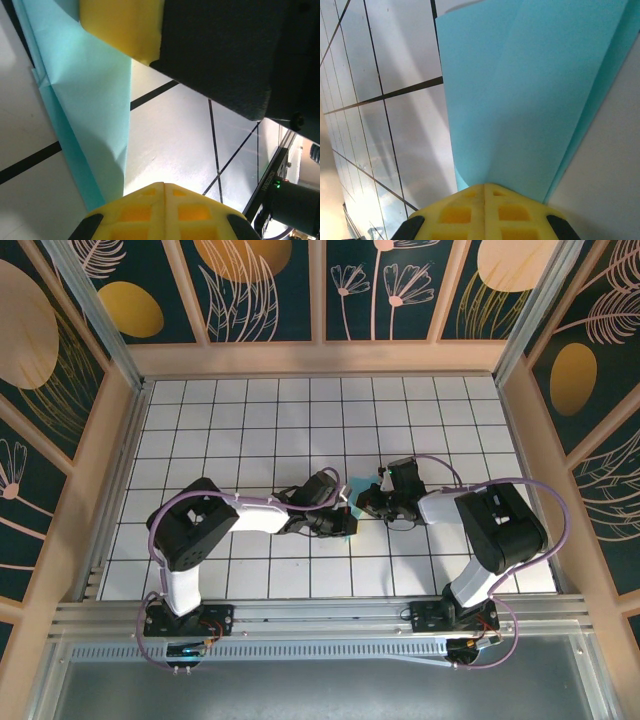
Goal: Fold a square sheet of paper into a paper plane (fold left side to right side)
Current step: Fold the wing for the fifth time at the center of the table.
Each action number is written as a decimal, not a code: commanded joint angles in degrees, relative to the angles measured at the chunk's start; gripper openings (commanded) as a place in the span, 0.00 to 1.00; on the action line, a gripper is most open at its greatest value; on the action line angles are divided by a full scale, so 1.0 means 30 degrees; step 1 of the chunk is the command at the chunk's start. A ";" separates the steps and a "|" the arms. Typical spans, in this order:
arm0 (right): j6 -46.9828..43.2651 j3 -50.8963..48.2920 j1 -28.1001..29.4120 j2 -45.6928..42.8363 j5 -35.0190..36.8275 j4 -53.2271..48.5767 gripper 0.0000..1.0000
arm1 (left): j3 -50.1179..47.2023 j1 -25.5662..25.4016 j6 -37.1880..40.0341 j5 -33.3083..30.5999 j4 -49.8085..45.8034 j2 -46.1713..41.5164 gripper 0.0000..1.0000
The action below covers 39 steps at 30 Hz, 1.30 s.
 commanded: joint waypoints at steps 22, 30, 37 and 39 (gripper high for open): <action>-0.0488 -0.0444 0.0003 0.0860 0.1216 -0.3044 0.00 | -0.1163 -0.0083 -0.0479 0.0222 0.0899 0.0353 0.03; -0.0587 -0.0419 -0.0012 0.0893 0.1366 -0.3198 0.00 | -0.1602 -0.0296 -0.0246 0.0028 0.0599 0.0322 0.03; -0.0577 -0.0517 -0.0020 0.0837 0.1447 -0.3221 0.00 | -0.1950 -0.0692 0.0193 -0.0469 -0.0235 0.0079 0.03; -0.0581 -0.0495 -0.0033 0.0851 0.1425 -0.3263 0.00 | -0.2218 -0.0774 0.0220 -0.0717 -0.0404 -0.0103 0.03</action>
